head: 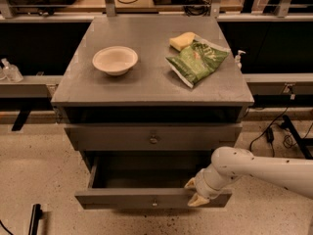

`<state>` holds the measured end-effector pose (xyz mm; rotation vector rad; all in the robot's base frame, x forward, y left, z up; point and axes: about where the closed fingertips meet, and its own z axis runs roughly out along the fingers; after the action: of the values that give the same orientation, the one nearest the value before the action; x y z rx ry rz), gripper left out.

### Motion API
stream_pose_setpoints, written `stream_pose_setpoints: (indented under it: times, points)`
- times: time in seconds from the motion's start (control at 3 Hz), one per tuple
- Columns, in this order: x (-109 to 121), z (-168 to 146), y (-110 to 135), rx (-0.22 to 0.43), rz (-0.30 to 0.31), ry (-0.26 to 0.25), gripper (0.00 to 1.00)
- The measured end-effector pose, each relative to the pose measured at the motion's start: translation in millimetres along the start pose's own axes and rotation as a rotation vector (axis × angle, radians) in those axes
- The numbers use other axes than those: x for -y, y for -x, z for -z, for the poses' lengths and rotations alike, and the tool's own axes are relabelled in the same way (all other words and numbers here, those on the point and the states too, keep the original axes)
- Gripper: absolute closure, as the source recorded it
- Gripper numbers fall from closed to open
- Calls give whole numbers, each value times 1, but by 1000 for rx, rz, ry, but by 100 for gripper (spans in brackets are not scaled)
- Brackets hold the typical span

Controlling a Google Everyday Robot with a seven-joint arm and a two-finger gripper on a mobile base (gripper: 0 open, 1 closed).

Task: Open middle drawer

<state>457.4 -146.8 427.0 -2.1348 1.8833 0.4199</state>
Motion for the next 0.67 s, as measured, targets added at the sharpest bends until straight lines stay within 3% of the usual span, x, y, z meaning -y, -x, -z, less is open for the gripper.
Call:
stream_pose_setpoints:
  times: [0.33, 0.67]
  points:
    - [-5, 1, 2, 5, 6, 13, 54]
    - [-25, 18, 15, 34, 60, 52, 42]
